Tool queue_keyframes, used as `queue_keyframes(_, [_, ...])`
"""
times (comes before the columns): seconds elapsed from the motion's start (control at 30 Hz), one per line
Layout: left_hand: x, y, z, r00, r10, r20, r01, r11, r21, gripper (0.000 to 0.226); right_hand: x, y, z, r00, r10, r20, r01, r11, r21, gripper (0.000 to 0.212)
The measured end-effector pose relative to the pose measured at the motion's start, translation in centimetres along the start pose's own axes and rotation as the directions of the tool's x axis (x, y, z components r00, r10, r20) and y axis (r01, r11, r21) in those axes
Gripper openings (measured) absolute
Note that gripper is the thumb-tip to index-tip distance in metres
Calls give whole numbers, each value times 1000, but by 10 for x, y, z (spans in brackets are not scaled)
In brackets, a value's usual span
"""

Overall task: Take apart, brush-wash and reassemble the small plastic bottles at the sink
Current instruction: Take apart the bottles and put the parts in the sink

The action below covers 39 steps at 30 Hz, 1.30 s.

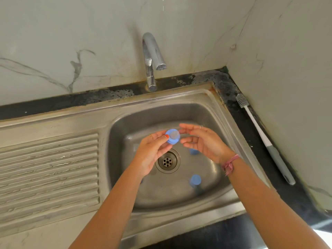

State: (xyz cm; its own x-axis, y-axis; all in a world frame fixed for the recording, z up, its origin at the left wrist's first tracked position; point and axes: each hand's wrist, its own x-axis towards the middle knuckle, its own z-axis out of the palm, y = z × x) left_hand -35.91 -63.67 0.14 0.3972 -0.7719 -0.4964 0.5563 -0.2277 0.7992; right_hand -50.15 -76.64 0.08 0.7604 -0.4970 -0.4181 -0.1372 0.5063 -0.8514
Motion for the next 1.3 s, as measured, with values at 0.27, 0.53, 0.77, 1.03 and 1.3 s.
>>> queue_keyframes(0.27, [-37,1,-5,995,70,71,-83,975,206,29,-18,19,21,993,81,81,-80,997,-20,29])
queue_keyframes(0.53, [-48,1,-12,988,156,5,-144,901,409,37,-19,23,37,993,52,103,-32,982,-188,35])
queue_keyframes(0.77, [-46,-6,-11,957,264,-123,-179,866,468,25,-15,37,56,995,-94,-20,84,952,-294,18])
queue_keyframes(1.03, [-43,-10,-11,946,278,-166,-179,877,446,24,-10,44,72,970,-169,-176,75,893,-444,17])
queue_keyframes(1.3, [-48,-5,-4,943,285,-174,-173,862,476,22,-9,45,79,936,-260,-238,102,846,-524,11])
